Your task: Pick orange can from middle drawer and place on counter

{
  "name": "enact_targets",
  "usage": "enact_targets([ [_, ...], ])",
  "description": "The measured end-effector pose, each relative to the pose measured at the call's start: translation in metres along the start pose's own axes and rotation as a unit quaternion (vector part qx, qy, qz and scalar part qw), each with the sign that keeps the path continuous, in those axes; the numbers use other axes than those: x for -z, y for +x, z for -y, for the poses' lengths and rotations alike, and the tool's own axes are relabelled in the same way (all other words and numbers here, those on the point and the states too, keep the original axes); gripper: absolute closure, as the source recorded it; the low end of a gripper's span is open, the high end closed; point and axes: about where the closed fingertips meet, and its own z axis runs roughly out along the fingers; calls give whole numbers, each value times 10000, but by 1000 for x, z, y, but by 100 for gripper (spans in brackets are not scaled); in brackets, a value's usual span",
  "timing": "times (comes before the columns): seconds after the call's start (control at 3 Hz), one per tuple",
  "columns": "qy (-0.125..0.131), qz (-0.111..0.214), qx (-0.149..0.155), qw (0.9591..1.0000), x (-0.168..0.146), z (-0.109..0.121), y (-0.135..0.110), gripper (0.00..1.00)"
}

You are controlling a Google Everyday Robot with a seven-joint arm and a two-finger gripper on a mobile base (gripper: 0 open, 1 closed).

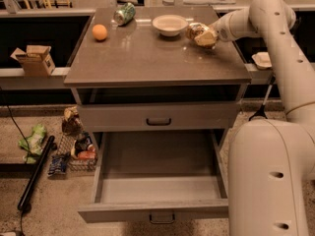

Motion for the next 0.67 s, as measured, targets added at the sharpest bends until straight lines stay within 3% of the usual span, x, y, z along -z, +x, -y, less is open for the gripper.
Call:
enact_targets([
  [0.67,8,-130,-186,9997,-6,3,11,36],
])
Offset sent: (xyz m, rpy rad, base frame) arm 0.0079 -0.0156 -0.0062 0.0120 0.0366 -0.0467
